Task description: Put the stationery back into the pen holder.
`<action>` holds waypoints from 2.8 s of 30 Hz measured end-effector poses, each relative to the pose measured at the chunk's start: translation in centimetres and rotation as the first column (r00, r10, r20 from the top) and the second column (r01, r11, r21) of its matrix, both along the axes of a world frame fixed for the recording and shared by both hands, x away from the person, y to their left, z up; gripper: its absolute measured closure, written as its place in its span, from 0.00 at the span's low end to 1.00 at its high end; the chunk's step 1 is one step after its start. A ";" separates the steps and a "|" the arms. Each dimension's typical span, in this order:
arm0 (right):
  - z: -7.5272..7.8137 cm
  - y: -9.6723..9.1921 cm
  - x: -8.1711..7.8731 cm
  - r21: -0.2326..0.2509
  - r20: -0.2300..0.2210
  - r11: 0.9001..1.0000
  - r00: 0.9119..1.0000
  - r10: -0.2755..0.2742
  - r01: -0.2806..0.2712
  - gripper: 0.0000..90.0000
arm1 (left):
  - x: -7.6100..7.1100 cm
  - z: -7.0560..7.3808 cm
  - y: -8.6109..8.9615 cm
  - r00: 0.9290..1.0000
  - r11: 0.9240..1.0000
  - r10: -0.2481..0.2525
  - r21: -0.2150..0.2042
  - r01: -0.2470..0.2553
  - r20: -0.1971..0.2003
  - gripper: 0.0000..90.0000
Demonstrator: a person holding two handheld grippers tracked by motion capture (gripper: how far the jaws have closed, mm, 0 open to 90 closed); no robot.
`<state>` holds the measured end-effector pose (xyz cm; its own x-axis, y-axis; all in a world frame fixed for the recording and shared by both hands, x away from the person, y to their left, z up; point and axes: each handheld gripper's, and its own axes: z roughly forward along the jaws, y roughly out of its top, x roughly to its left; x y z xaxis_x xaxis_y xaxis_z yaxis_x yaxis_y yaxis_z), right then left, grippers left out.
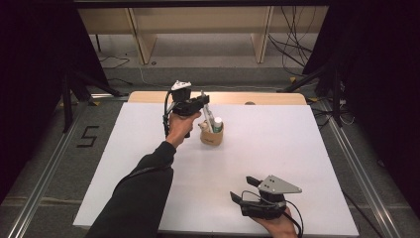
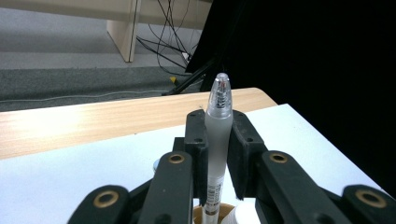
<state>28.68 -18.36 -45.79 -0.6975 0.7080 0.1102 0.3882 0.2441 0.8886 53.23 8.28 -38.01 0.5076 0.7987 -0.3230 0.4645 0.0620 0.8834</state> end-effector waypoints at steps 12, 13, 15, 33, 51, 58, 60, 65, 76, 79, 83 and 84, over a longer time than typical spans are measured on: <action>-0.1 0.1 0.0 -0.003 0.000 1.000 1.000 0.006 -0.006 0.28 | 0.5 -0.5 -0.7 1.000 0.999 -0.008 0.049 0.009 -0.028 0.87; -0.1 0.1 0.0 -0.003 0.000 1.000 1.000 0.007 -0.007 0.28 | 0.5 -0.5 -0.7 1.000 0.998 -0.010 0.058 0.012 -0.030 0.87; -0.1 0.1 0.0 -0.001 0.000 1.000 1.000 0.005 -0.005 0.28 | 0.6 -0.5 -0.9 0.999 0.998 -0.011 0.065 0.013 -0.033 0.87; -0.1 0.0 0.0 0.001 -0.001 1.000 1.000 0.004 -0.004 0.28 | -0.2 1.2 -0.1 0.995 0.998 0.001 0.060 0.005 -0.096 0.39; -0.1 -0.1 0.1 0.008 -0.003 1.000 1.000 -0.008 0.008 0.28 | -4.3 1.2 2.4 0.995 0.994 -0.081 0.071 0.085 -0.054 0.27; -0.1 -0.3 0.2 0.018 -0.012 1.000 1.000 -0.010 0.010 0.28 | -6.1 0.3 3.1 0.990 0.989 -0.132 0.060 0.135 -0.048 0.25; -0.1 -0.4 0.3 0.019 -0.009 1.000 1.000 -0.012 0.012 0.28 | -6.7 -0.3 3.4 0.988 0.987 -0.146 0.063 0.148 -0.046 0.25; -0.1 -0.6 0.3 0.030 -0.014 0.999 1.000 -0.018 0.018 0.28 | -8.1 -1.4 4.3 0.984 0.982 -0.173 0.062 0.176 -0.044 0.25; -0.1 -0.9 0.5 0.042 -0.013 0.999 1.000 -0.026 0.027 0.28 | -10.6 -2.3 6.4 0.977 0.976 -0.212 0.040 0.212 -0.003 0.23; -0.1 -0.9 0.5 0.044 -0.012 0.999 1.000 -0.024 0.025 0.28 | -10.9 -2.6 6.6 0.975 0.974 -0.222 0.052 0.222 -0.003 0.22; -0.1 -0.9 0.5 0.046 -0.009 0.999 1.000 -0.024 0.024 0.28 | -11.5 -2.9 6.8 0.973 0.972 -0.231 0.052 0.231 0.003 0.21; -0.1 -0.9 0.5 0.047 -0.011 0.999 1.000 -0.024 0.025 0.28 | -11.6 -3.0 6.8 0.972 0.970 -0.236 0.056 0.236 0.005 0.21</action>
